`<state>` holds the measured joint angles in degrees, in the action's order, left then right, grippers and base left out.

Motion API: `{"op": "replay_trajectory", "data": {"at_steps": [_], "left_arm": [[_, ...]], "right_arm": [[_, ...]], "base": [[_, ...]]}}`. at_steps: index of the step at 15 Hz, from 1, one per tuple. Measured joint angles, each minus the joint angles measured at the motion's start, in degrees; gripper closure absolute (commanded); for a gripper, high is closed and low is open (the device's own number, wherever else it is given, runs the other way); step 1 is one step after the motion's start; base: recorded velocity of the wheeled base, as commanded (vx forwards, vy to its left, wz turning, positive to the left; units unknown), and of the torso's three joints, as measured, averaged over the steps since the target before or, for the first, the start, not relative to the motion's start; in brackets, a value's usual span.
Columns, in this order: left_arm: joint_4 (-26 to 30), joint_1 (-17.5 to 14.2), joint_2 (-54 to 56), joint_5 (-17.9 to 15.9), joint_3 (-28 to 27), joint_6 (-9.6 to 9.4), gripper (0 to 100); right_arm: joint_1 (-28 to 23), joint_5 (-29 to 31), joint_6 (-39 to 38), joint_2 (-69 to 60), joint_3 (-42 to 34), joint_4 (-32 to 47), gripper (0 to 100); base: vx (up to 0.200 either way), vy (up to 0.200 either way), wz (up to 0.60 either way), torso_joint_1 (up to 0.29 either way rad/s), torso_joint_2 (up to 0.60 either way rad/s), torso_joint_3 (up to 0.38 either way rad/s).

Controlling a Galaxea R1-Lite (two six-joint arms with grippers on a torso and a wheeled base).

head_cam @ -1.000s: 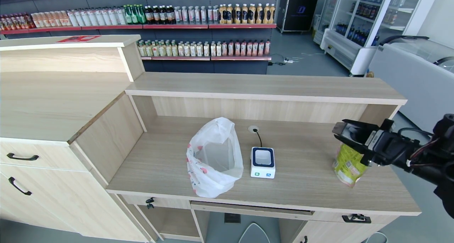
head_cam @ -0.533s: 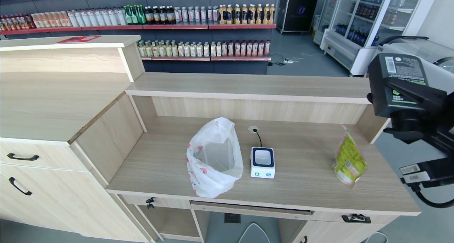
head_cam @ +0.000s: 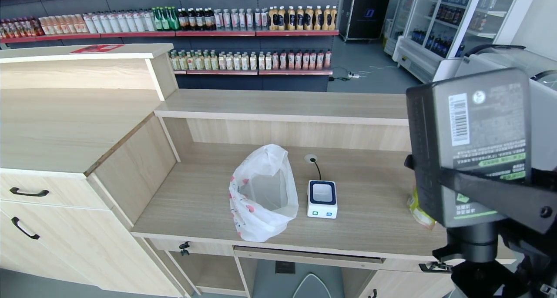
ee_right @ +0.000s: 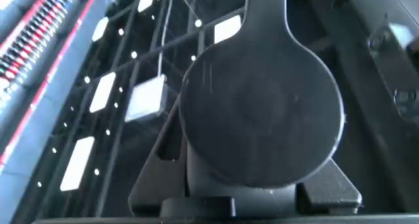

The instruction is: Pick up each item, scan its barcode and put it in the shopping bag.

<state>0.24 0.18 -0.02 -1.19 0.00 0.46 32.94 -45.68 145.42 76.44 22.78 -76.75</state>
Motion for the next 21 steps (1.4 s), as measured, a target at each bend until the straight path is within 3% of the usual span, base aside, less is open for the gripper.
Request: {"op": "replay_trajectory", "data": {"at_steps": [3,4,12,17,21], "left_arm": [[0.0,0.0,0.0,0.0,0.0,-0.02,0],[0.0,0.0,0.0,0.0,0.0,0.02,0],[0.0,0.0,0.0,0.0,0.0,0.00,0],[0.0,0.0,0.0,0.0,0.0,-0.02,0],[0.0,0.0,0.0,0.0,0.0,-0.02,0]], "right_arm": [[5.1,6.0,3.4,-0.4,0.2,15.6,100],[5.8,6.7,3.7,-0.9,0.5,16.8,100],[13.7,6.5,8.6,-3.5,0.5,17.1,100],[13.5,6.9,9.4,-3.0,0.5,17.1,100],[13.3,6.6,4.8,-3.6,0.6,17.1,100]], "base": [[0.000,0.000,0.00,0.000,0.00,0.000],[0.000,0.000,0.00,0.000,0.00,0.000],[0.000,0.000,0.00,0.000,0.00,0.000],[0.000,0.000,0.00,0.000,0.00,0.000],[0.000,0.000,0.00,0.000,0.00,0.000]]}}
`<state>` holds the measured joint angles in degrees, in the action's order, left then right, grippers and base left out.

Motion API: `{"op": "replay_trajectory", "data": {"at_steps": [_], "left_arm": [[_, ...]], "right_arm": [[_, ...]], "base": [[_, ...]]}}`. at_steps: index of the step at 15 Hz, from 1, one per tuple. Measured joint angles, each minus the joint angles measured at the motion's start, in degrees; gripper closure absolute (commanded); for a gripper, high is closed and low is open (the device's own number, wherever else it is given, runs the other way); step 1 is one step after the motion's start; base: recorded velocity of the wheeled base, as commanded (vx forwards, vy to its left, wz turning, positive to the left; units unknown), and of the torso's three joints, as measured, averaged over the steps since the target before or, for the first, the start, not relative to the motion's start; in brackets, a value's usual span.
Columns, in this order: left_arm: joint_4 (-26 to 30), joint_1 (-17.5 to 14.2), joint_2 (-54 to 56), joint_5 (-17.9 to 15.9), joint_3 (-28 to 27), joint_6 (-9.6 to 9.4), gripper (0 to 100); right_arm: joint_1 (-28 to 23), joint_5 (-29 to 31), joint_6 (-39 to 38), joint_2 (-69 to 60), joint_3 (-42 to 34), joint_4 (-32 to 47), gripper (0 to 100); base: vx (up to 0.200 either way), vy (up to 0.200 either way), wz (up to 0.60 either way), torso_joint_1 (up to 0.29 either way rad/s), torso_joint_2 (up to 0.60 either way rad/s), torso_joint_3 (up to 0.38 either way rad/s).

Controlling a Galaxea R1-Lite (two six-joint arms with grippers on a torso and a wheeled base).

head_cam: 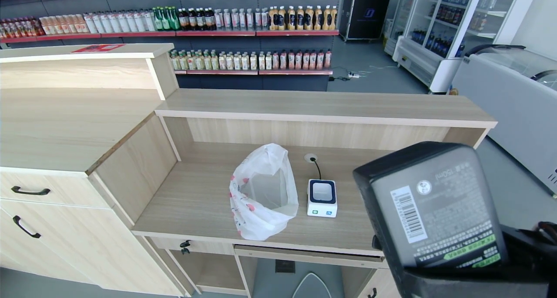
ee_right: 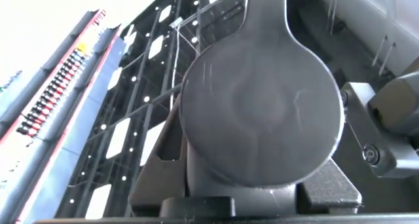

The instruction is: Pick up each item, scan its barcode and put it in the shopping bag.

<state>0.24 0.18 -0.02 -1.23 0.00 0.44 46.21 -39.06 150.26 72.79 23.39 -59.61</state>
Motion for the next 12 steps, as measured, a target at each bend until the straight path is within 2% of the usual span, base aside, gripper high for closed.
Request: {"op": "replay_trajectory", "data": {"at_steps": [4,9,12], "left_arm": [[0.0,0.0,0.0,0.0,0.0,0.02,0],[0.0,0.0,0.0,0.0,0.0,0.00,0],[0.0,0.0,0.0,0.0,0.0,0.00,0]], "right_arm": [[-0.2,0.0,-3.1,-1.0,0.0,0.4,100],[-0.1,0.1,-3.1,-2.4,-0.1,5.5,100],[-0.1,0.1,-3.1,-3.0,-0.1,5.7,100]], "base": [[0.000,0.000,0.00,0.000,0.00,0.000],[0.000,0.000,0.00,0.000,0.00,0.000],[0.000,0.000,0.00,0.000,0.00,0.000]]}}
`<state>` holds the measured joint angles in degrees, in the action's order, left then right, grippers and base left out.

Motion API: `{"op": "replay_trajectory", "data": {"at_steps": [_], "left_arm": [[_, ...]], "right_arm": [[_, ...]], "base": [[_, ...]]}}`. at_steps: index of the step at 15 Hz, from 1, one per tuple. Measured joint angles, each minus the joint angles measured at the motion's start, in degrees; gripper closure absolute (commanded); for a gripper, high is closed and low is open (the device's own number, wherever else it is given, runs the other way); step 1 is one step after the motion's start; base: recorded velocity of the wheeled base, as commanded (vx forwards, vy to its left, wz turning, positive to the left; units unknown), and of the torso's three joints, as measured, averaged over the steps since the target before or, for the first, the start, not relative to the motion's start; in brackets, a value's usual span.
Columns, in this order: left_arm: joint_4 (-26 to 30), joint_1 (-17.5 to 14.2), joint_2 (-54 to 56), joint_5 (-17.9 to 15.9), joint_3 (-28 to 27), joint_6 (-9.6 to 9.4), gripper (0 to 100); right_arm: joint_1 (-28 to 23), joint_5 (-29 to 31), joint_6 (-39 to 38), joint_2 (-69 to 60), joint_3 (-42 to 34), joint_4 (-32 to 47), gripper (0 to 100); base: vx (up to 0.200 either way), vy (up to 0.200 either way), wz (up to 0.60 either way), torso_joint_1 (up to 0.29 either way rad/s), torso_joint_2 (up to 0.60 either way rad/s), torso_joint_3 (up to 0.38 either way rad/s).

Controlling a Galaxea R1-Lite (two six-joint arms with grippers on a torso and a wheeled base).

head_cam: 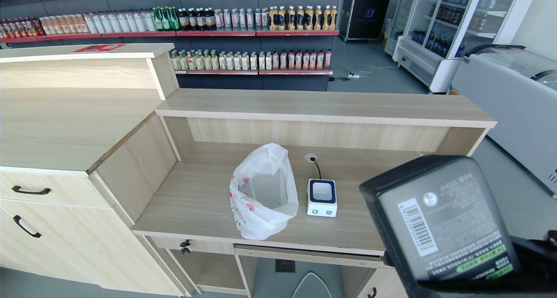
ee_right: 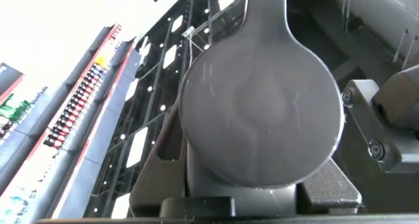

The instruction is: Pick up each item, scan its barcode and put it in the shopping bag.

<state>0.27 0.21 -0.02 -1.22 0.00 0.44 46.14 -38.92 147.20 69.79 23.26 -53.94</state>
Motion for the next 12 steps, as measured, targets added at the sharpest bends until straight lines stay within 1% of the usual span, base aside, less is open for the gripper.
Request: {"op": "replay_trajectory", "data": {"at_steps": [4,5,6,7,8,9,10,12], "left_arm": [[0.0,0.0,0.0,0.0,0.0,0.00,0],[0.0,0.0,0.0,0.0,0.0,0.00,0],[0.0,0.0,0.0,0.0,0.0,-0.01,0],[0.0,0.0,0.0,0.0,0.0,0.00,0],[0.0,0.0,0.0,0.0,0.0,0.00,0],[0.0,0.0,0.0,0.0,0.0,-0.01,0],[0.0,0.0,0.0,0.0,0.0,0.00,0],[0.0,0.0,0.0,0.0,0.0,0.02,0]], "right_arm": [[-0.8,0.3,-0.7,-0.6,0.1,0.0,100],[-2.1,0.7,-3.7,-0.9,0.2,0.1,100],[-5.3,1.7,-9.7,-1.3,0.2,0.1,100],[-9.7,3.3,-18.2,-1.9,0.3,0.2,100],[-14.6,5.6,-28.2,-2.6,0.3,0.7,100],[-19.8,9.3,-41.4,-3.5,0.3,2.4,100],[-25.1,12.8,-53.5,-4.2,0.2,4.7,100],[-38.7,19.4,-70.6,-5.8,-0.1,10.4,100]], "base": [[0.000,0.000,0.00,0.000,0.00,0.000],[0.000,0.000,0.00,0.000,0.00,0.000],[0.000,0.000,0.00,0.000,0.00,0.000],[0.000,0.000,0.00,0.000,0.00,0.000],[0.000,0.000,0.00,0.000,0.00,0.000],[0.000,0.000,0.00,0.000,0.00,0.000],[0.000,0.000,0.00,0.000,0.00,0.000],[0.000,0.000,0.00,0.000,0.00,0.000]]}}
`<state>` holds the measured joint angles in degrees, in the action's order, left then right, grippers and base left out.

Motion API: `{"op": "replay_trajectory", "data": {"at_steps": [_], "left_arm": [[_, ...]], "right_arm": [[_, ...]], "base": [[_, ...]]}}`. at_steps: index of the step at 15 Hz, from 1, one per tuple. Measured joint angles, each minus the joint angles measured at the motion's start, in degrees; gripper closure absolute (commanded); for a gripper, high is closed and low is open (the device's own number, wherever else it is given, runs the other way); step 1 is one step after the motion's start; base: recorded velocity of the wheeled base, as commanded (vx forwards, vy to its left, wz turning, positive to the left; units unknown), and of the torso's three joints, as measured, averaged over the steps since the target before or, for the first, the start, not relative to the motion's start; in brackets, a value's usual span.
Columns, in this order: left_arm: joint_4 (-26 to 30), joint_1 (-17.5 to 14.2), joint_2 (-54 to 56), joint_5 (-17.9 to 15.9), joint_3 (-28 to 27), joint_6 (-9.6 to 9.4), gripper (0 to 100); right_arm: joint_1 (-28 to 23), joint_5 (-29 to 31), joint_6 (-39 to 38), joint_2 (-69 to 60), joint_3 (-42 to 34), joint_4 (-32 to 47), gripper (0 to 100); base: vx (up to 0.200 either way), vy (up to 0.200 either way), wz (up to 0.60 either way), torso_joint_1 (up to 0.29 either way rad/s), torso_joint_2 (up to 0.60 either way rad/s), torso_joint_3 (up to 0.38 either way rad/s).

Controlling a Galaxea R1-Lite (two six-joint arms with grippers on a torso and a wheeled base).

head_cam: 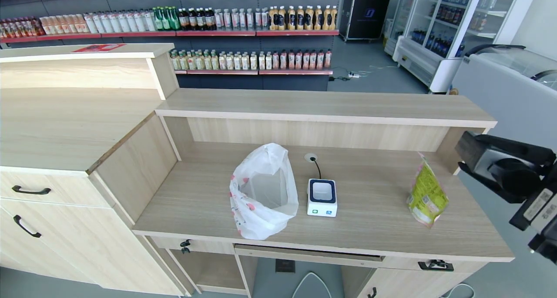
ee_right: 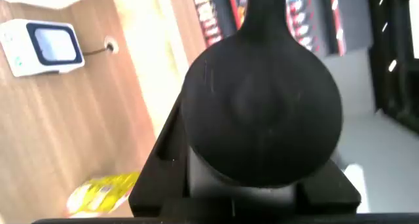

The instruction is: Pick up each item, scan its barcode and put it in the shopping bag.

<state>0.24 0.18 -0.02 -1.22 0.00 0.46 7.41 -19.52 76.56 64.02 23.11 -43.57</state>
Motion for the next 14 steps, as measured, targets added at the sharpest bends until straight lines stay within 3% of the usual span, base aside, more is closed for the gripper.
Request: {"op": "replay_trajectory", "data": {"at_steps": [3,6,9,14], "left_arm": [[0.0,0.0,0.0,0.0,0.0,0.00,0],[0.0,0.0,0.0,0.0,0.0,-0.04,0],[0.0,0.0,0.0,0.0,0.0,0.00,0],[0.0,0.0,0.0,0.0,0.0,-0.02,0]], "right_arm": [[-19.2,4.9,-26.3,-2.4,-0.6,13.2,100],[-30.6,6.7,-45.2,-4.9,-1.1,24.1,100],[-32.8,7.0,-47.7,-8.7,-1.5,34.5,100],[-27.8,7.2,-51.1,-11.6,-1.3,33.5,100]], "base": [[0.000,0.000,0.00,0.000,0.00,0.000],[0.000,0.000,0.00,0.000,0.00,0.000],[0.000,0.000,0.00,0.000,0.00,0.000],[0.000,0.000,0.60,0.000,0.00,0.001]]}}
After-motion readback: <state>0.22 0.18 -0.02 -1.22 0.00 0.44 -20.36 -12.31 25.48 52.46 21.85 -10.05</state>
